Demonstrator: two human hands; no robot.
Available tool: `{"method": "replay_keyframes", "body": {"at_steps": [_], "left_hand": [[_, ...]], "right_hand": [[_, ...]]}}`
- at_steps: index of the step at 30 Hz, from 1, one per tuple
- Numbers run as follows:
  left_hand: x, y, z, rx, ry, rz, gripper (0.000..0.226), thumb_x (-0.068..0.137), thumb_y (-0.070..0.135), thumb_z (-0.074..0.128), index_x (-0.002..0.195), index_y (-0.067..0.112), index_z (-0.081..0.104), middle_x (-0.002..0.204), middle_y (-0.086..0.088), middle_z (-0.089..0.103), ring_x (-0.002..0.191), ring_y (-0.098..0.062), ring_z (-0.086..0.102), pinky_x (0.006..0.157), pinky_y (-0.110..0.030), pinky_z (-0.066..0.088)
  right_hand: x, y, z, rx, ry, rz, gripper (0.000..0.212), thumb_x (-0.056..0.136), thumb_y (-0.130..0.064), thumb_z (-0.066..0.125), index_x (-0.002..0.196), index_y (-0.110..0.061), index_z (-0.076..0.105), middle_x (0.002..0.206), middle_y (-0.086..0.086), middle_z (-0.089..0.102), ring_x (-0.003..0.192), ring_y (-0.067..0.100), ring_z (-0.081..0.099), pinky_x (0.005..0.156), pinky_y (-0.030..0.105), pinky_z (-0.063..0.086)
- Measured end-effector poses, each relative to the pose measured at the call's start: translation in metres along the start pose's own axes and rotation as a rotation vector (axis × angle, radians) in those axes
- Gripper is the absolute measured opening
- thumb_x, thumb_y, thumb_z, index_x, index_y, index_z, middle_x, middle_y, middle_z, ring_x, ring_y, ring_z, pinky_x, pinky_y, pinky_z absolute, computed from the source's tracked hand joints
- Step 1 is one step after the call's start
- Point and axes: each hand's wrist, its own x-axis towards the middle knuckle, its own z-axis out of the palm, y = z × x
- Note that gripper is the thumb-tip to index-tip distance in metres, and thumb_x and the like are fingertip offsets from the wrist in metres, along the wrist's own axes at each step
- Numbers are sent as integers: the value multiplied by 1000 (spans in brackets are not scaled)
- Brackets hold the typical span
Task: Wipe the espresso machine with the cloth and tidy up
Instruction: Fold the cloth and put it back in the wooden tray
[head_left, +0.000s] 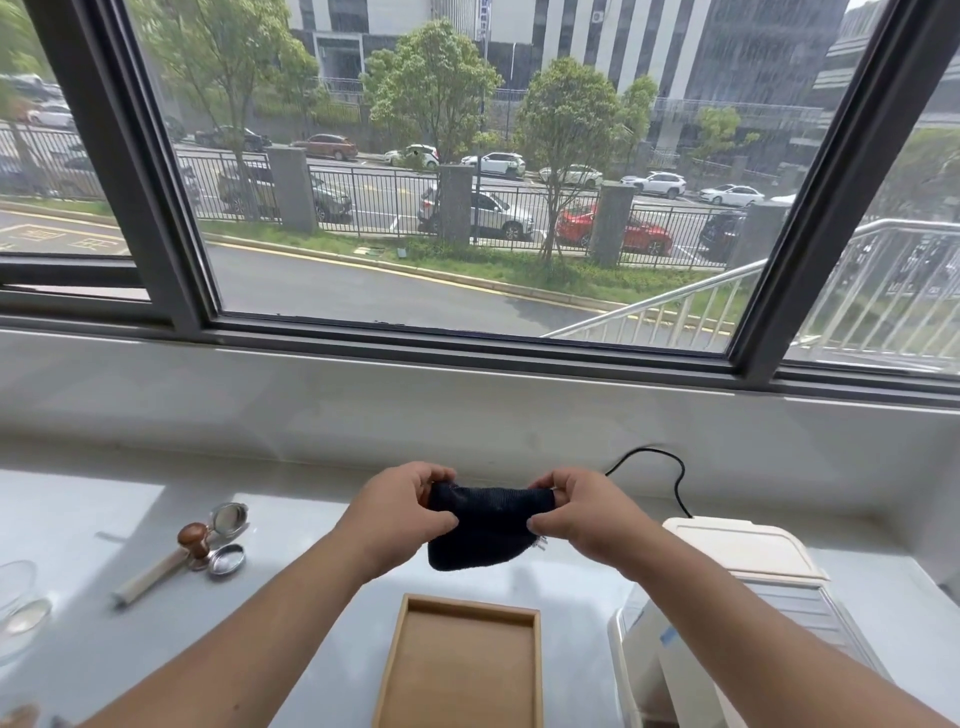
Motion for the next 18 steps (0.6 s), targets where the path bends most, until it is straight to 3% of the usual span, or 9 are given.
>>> {"method": "replay_keyframes", "body": {"at_steps": [2,4,6,10,13,16,18], "left_hand": [[-1,2,3,152,46,35,35,82,21,77,98,51,66,96,22,75,91,5,68,76,-18,56],[-1,2,4,249,75,58,27,84,26,74,91,51,66,92,24,71,87,7,64,65,-15,47],[-1,1,3,295,85,76,20,87,28,72,90,47,68,94,23,69,90,3,63,67,-19,45],[2,-3,-3,369,100,109,10,90,41,72,86,44,64,107,19,55,105,-5,54,77,-24,40],[3,-8,-4,204,73,58,12,90,41,75,88,38,64,114,23,62,107,-6,58,82,-27,43],[4,-12,-2,-51,7,0,11,94,37,72,91,28,66,90,14,73,83,-10,64,77,-32,49],[4,-12,0,-157,-14,8,12,99,36,68,91,28,64,85,6,75,75,-7,63,76,-31,48]], "right_hand": [[1,1,3,-90,31,5,23,80,-5,74,97,-21,74,91,9,81,73,17,68,68,29,53],[3,2,5,-152,62,-9,18,81,-11,71,91,-25,75,84,0,80,65,9,65,56,20,49],[4,3,8,-162,77,-29,14,82,-15,69,87,-26,76,73,-5,75,53,3,57,47,15,41],[4,5,11,-70,101,-31,8,83,-16,68,81,-21,74,52,-12,61,42,3,46,43,13,35],[1,6,8,46,88,-8,9,82,-16,67,84,-15,75,63,-4,68,57,11,54,52,18,42],[-1,7,8,283,-17,0,16,93,-14,64,101,-10,78,93,11,78,83,18,62,78,32,46],[-1,8,10,389,-66,1,21,101,-16,59,107,-17,80,101,5,78,89,18,60,85,37,42]]}}
